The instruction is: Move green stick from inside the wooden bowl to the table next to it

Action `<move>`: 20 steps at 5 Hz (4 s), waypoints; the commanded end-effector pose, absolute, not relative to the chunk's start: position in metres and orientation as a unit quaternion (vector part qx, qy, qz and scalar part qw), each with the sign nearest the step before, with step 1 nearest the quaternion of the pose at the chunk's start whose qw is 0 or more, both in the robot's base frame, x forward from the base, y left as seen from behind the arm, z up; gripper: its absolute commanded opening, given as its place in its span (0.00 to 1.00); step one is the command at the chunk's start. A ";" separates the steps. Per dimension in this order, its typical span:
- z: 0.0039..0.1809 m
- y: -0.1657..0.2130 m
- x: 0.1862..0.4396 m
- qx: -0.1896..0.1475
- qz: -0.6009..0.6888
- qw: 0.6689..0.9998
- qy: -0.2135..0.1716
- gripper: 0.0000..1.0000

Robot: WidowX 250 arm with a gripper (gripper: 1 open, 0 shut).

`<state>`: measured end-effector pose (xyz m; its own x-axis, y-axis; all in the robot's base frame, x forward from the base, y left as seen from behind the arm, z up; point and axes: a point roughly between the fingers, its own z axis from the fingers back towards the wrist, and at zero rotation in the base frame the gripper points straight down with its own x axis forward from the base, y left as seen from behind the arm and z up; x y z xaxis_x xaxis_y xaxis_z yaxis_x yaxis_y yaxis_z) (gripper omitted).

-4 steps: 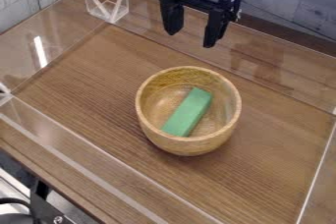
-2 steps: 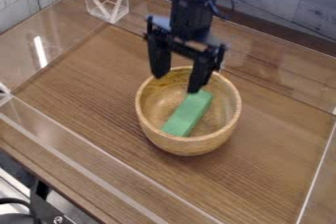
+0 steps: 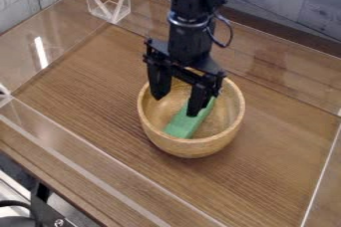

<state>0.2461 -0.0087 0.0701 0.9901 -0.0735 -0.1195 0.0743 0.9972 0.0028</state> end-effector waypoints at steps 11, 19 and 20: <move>0.043 -0.016 0.256 -0.012 -0.042 0.998 -0.036 1.00; 0.047 -0.010 0.260 -0.015 -0.028 0.998 -0.060 0.00; 0.048 -0.008 0.260 -0.016 -0.025 0.998 -0.060 0.00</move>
<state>0.2520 -0.0105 0.0334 0.9968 -0.0483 0.0642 0.0503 0.9983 -0.0303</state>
